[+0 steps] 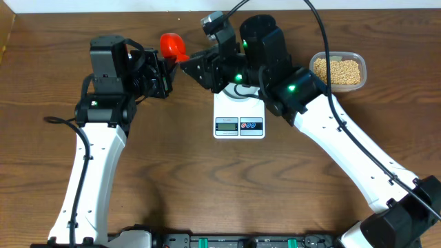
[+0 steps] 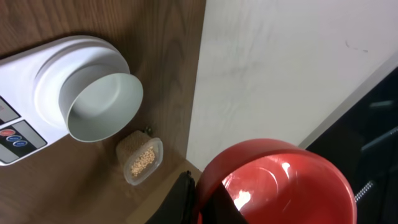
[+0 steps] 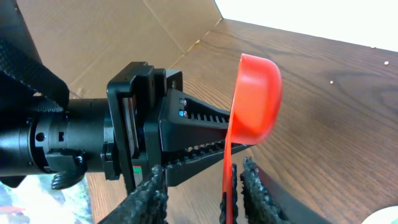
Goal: Scoop item into bowl and weigh 50g on scale
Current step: 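Grasp the red scoop handle with the right gripper from the left gripper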
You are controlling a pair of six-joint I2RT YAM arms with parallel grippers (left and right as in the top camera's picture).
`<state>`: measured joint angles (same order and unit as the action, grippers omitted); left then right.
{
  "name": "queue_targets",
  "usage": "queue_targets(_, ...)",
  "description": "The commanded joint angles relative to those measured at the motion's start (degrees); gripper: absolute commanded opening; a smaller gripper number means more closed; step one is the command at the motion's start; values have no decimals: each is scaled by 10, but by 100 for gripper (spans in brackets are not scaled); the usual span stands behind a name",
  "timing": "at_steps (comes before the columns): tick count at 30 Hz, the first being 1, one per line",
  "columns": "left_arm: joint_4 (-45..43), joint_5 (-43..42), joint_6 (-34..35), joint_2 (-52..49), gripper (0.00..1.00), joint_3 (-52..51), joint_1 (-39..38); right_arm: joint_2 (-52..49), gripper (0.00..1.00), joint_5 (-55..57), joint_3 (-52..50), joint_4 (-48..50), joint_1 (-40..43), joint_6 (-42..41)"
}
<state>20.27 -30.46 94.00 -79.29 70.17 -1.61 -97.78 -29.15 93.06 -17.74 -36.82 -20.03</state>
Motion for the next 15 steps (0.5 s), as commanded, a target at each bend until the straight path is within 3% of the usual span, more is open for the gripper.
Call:
queue_targets(1, -2, 27, -11, 3, 7, 6, -1, -8, 42, -7, 9, 2, 4, -27)
queue_targets(5, -2, 30, -12, 3, 7, 6, -1, -8, 43, -7, 9, 2, 3, -29)
queue_targets(11, -2, 28, -12, 3, 7, 6, -1, -8, 26, 23, 9, -18, 3, -49)
queue_targets(15, -2, 29, -12, 3, 7, 6, -1, -8, 25, 27, 9, -24, 3, -57)
